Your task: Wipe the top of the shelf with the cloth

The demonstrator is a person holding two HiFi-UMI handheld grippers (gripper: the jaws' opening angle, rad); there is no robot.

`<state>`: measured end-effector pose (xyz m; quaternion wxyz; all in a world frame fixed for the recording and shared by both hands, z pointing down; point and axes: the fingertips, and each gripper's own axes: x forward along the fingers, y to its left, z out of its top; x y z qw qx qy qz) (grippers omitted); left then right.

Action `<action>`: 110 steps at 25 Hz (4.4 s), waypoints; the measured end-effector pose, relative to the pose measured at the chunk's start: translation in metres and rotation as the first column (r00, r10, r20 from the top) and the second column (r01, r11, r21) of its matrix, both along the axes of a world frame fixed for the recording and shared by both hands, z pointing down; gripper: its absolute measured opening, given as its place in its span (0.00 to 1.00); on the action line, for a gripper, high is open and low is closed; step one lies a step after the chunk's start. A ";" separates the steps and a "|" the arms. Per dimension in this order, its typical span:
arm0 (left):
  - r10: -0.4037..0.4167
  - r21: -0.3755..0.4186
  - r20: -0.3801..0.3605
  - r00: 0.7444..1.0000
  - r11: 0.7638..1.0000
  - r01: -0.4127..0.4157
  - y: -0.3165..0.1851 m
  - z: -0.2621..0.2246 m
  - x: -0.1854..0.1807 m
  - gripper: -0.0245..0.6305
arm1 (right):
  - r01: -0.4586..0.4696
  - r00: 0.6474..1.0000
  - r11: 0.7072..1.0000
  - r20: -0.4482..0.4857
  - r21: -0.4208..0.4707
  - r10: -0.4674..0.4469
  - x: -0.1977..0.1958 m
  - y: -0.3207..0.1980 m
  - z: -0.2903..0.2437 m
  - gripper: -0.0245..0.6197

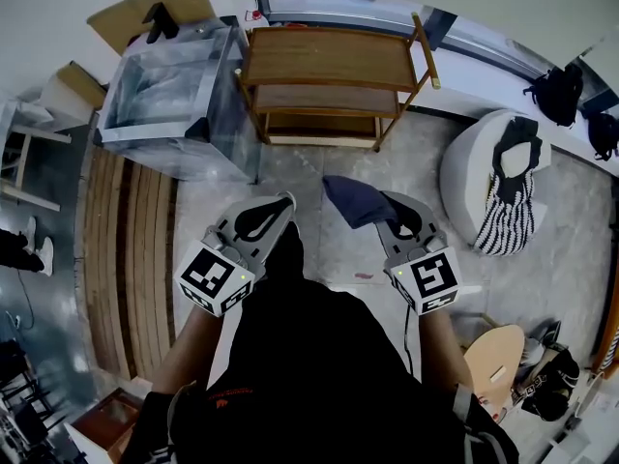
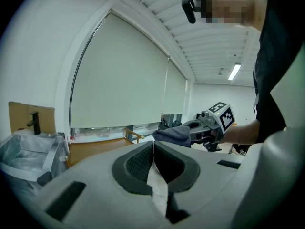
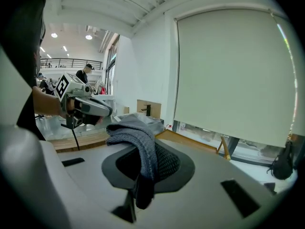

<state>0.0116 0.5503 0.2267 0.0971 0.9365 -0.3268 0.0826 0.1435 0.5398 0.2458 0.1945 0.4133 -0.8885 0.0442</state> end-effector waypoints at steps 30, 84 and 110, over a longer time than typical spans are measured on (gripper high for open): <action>0.017 -0.148 -0.019 1.000 0.989 -0.020 -0.345 0.029 -0.118 0.07 | -0.043 0.996 0.991 -0.082 -0.125 0.032 -0.112 -0.332 0.027 0.10; -0.272 -0.154 0.041 0.962 0.949 0.275 -0.544 0.038 -0.018 0.07 | 0.177 0.982 0.973 -0.032 -0.148 -0.184 0.000 -0.556 0.044 0.10; -0.224 -0.233 0.011 0.974 0.947 0.221 -0.590 0.084 -0.067 0.07 | 0.135 0.983 0.966 -0.090 -0.220 -0.158 -0.062 -0.621 0.103 0.10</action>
